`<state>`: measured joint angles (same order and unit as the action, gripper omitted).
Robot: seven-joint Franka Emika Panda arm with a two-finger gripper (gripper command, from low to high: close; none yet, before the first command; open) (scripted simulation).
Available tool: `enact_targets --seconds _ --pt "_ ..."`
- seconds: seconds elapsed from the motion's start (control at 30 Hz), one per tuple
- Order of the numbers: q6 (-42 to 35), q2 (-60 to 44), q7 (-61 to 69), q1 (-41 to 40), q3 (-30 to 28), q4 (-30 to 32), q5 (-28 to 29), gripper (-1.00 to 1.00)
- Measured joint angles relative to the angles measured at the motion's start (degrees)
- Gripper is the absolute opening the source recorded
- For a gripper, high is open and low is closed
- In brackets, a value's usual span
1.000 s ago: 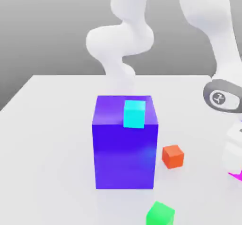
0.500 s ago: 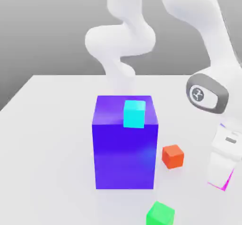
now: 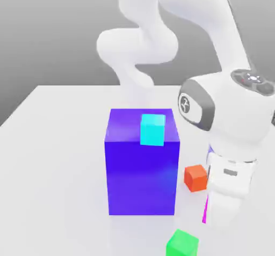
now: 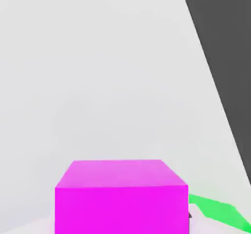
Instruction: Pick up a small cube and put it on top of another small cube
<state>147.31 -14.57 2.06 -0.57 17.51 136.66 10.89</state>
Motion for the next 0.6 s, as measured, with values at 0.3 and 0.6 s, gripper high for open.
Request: enact_targets --seconds 0.3,0.6 --pt "-0.17 2.84 19.54 -6.83 0.61 -0.15 -3.91 -1.00" --pt "7.25 -5.26 17.46 -5.12 -2.52 -0.78 0.99 1.00"
